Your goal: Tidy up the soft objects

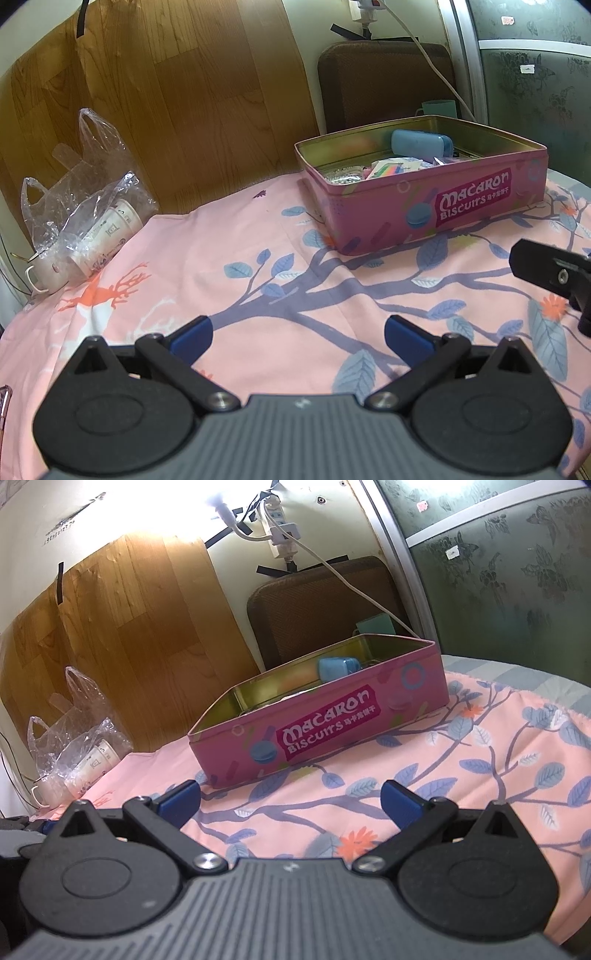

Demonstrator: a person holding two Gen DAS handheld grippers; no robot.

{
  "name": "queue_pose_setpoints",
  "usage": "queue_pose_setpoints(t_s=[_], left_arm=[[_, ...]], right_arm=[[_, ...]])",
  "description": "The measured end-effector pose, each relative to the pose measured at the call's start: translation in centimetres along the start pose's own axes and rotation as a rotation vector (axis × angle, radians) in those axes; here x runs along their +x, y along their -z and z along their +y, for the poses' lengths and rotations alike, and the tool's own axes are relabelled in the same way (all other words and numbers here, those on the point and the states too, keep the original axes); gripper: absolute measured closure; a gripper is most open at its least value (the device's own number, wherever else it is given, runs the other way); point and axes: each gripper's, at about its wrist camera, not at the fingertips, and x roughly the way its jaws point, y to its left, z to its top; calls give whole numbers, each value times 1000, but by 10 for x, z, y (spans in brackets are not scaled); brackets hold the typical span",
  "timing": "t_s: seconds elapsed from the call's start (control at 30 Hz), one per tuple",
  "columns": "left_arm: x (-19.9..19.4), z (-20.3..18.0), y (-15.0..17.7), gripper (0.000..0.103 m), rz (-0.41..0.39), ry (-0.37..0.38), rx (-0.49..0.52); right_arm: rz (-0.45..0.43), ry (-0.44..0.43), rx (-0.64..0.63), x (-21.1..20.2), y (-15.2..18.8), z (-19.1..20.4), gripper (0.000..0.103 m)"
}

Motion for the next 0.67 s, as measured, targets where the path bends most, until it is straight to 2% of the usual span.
queue_pose_setpoints(t_s=[0.67], left_arm=[[-1,-2,0,0,3,39,-3]], right_arm=[[9,-5,7,3,0,-4,0]])
